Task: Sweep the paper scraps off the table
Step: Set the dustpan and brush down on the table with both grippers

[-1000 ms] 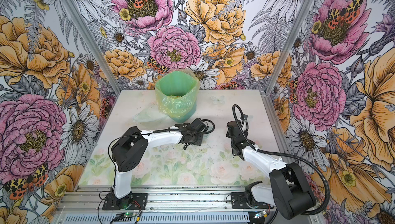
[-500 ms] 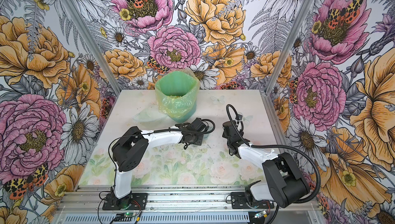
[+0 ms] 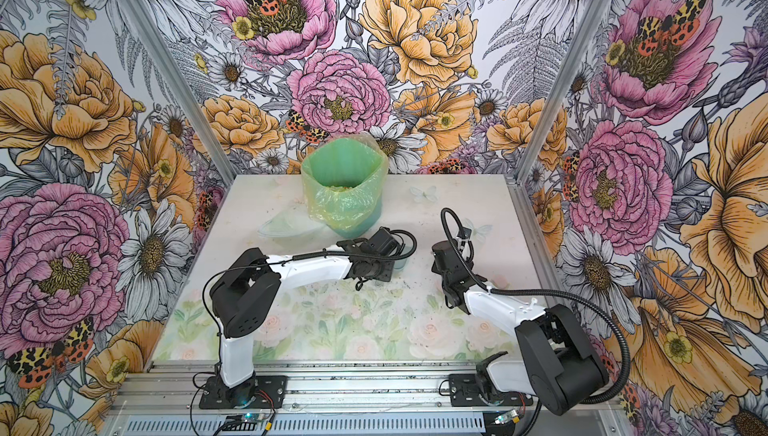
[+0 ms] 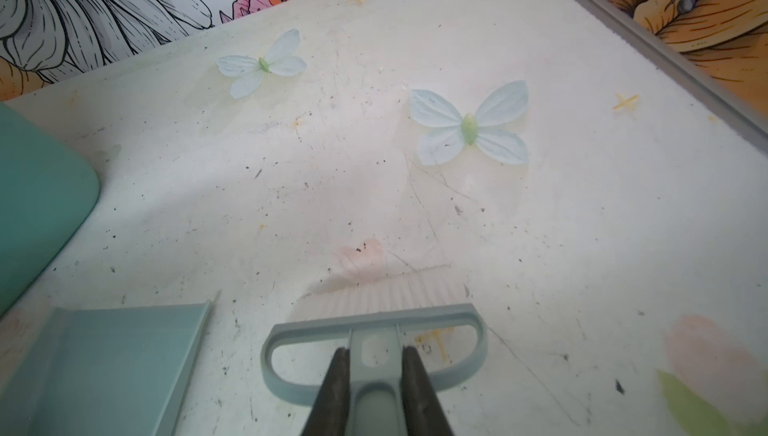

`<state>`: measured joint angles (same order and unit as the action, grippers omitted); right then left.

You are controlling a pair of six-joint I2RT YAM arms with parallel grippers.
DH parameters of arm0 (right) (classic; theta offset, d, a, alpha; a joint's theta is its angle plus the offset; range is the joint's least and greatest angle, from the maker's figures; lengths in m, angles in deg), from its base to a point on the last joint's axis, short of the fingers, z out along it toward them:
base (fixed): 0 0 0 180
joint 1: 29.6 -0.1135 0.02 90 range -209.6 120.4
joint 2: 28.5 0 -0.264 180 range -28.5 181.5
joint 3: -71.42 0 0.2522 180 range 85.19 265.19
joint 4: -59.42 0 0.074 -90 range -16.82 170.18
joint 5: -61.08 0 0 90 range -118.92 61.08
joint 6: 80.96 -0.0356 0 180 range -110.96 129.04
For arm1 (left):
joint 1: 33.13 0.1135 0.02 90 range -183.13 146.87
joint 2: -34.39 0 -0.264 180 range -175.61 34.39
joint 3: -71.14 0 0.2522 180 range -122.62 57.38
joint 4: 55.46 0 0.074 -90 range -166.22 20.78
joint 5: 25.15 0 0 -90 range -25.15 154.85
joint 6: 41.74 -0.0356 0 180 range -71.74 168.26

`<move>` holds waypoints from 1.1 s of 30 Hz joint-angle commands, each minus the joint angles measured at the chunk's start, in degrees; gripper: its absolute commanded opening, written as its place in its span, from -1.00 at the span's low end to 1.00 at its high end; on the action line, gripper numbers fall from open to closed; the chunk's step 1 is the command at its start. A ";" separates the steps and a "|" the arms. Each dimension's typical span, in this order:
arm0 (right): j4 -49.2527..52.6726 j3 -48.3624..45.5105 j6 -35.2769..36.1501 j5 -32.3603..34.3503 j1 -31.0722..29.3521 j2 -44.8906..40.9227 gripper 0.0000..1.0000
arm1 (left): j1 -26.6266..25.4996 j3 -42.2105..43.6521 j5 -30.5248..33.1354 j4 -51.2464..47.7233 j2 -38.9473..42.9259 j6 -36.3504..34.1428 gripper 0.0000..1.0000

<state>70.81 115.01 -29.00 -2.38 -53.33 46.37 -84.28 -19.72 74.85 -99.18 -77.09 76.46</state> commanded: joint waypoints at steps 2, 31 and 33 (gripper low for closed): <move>3.03 -1.85 -2.33 -0.27 -0.88 -1.41 -0.82 | -0.53 1.43 1.60 0.04 3.45 0.15 -0.25; 6.15 -4.95 -5.08 -2.62 -3.80 -4.40 -0.30 | -6.34 5.64 10.99 1.28 19.96 -8.19 -0.19; 6.45 -4.80 -3.71 -2.56 -3.83 -5.43 -0.30 | -6.24 7.51 12.97 2.51 23.30 -8.80 -0.16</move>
<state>77.06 110.07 -34.38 -4.83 -56.70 43.07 -90.90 -14.26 83.44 -98.91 -57.95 69.29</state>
